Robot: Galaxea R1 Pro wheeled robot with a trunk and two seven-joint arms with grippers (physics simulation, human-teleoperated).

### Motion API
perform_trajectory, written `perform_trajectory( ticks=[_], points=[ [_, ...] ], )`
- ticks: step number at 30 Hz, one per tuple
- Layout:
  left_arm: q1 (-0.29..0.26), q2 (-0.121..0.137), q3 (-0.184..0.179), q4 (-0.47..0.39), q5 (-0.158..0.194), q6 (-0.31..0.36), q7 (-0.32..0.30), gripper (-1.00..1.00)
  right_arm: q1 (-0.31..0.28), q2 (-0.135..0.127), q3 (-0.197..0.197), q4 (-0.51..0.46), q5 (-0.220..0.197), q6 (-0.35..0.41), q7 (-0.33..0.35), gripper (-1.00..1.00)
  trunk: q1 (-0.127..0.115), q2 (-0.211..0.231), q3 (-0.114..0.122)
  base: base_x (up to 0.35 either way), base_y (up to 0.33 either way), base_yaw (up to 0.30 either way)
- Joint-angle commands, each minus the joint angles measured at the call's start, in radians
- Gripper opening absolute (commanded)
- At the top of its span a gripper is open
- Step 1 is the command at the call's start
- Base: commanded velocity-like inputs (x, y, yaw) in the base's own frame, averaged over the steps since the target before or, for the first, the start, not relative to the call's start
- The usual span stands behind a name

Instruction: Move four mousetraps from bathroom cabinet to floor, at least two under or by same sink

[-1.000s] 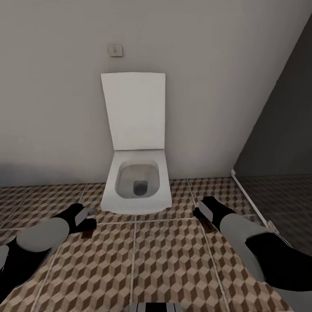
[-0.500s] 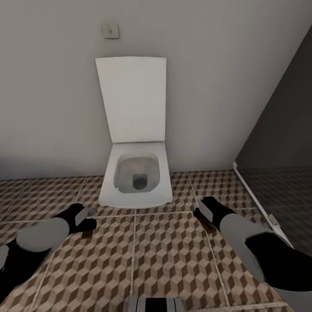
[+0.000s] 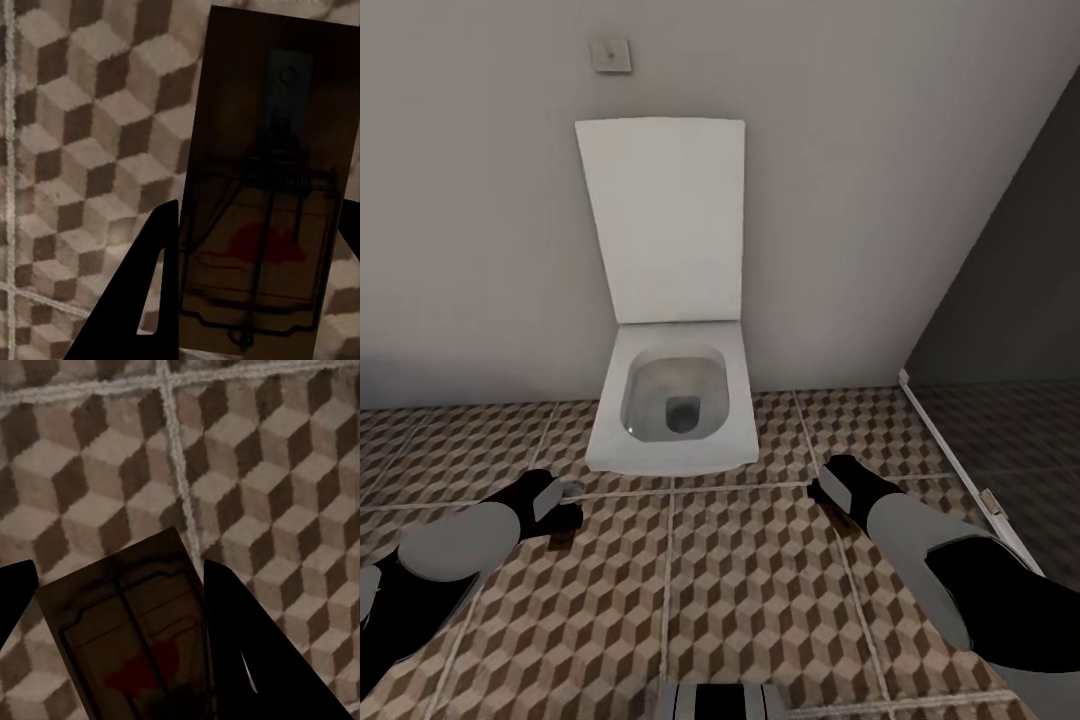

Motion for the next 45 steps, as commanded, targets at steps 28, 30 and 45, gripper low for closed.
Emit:
perform_trajectory(
  ticks=[28, 30, 45],
  points=[
    [-0.001, 0.028, -0.004, 0.002, 0.011, 0.001, 0.001, -1.0, 0.0, -0.002, 0.007, -0.002, -0.011, 0.0, -0.011, -1.0, 0.0, 0.0, -0.001, 0.147, 0.0, 0.0],
    [-0.001, 0.028, -0.004, 0.003, 0.011, 0.001, 0.001, -1.0, 0.0, -0.002, 0.007, -0.002, -0.011, 0.0, -0.012, -1.0, 0.0, 0.0, -0.001, 0.008, 0.0, 0.0],
    [-0.001, 0.039, -0.002, 0.004, 0.011, 0.001, 0.003, -1.0, -0.001, -0.001, 0.007, -0.002, -0.011, 0.0, -0.012, -1.0, 0.0, 0.0, -0.001, 0.094, 0.044, 0.0]
  ],
)
